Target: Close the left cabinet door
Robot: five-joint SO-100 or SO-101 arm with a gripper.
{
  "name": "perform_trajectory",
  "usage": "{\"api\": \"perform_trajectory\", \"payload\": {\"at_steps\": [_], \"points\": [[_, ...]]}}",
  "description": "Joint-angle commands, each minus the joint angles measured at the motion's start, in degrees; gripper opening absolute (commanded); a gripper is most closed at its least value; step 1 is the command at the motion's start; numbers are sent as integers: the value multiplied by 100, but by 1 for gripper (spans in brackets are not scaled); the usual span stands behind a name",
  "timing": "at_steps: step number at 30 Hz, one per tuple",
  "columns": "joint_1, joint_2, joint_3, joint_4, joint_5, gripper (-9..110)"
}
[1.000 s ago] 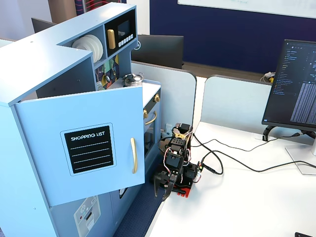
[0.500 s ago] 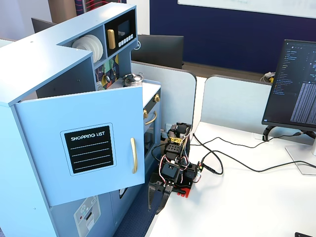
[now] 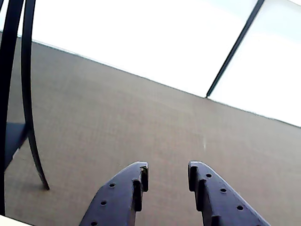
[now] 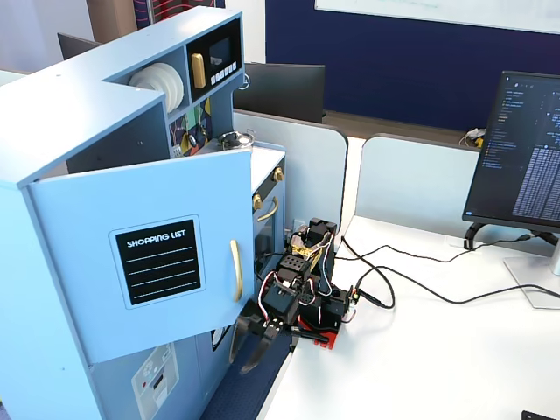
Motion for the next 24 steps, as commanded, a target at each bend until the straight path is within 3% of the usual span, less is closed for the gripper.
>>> {"api": "perform_trajectory", "payload": {"at_steps": [1,13,24], "points": [[501,615,185,-193,-158,0],[2804,1696,1327,-554,-114,0],[4140,1345,984,-817,18,0]]}}
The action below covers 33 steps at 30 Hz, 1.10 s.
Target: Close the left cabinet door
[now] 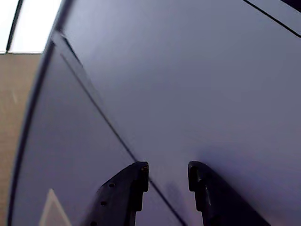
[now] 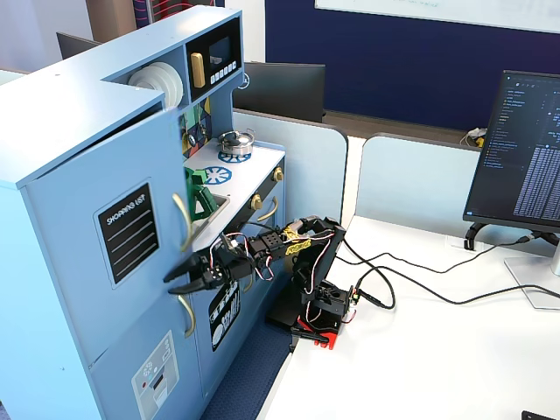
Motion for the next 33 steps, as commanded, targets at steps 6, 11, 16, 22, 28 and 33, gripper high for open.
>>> {"api": "perform_trajectory", "payload": {"at_steps": [6,11,16,22,28,33], "points": [[431,18,-439,-158,132,0],[378,1151,562,694,378,0],[1406,2716,1925,2399,993,0],[3832,3964,3639,4632,1046,0],[5353,5607,5098,6979,1512,0],[5344,6003,5159,8517,2162,0]]}}
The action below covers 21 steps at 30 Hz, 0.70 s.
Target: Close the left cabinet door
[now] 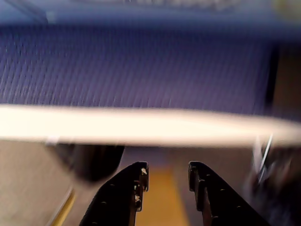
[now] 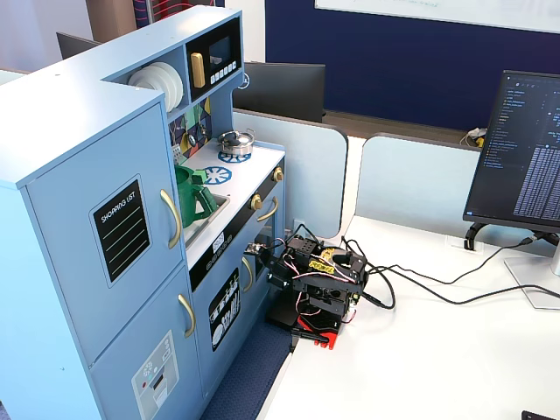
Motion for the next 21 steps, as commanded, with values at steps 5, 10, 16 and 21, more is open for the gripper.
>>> {"api": "perform_trajectory", "payload": {"at_steps": [5,10,16,21], "points": [[141,492,-9,1582,940,0],[158,554,-9,1626,1143,0],[26,554,-9,1626,1143,2],[-70,554,-9,1626,1143,2]]}}
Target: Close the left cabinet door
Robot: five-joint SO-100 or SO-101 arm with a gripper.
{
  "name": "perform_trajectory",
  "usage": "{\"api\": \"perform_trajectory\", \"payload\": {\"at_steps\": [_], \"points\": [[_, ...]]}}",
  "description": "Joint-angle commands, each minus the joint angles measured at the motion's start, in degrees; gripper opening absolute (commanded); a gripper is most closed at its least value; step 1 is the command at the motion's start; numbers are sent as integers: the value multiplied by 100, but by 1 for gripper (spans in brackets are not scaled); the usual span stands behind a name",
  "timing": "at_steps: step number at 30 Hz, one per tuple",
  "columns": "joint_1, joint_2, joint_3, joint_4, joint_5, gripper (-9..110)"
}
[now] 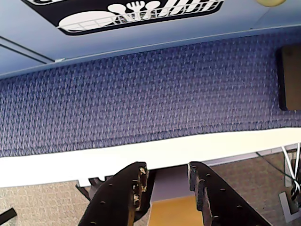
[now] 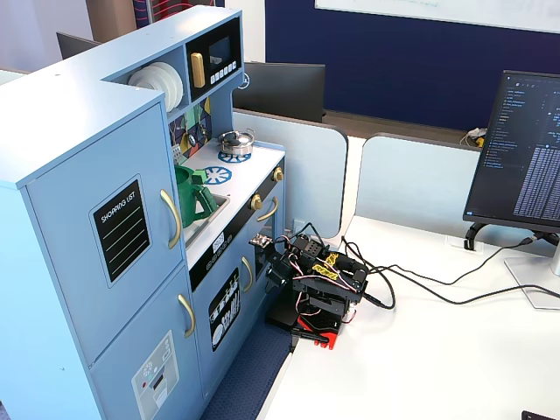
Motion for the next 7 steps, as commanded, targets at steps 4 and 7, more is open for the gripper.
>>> {"api": "perform_trajectory", "payload": {"at_steps": [4,7], "points": [[-88,-35,88,940,211,2],[-79,-35,88,940,211,3]]}}
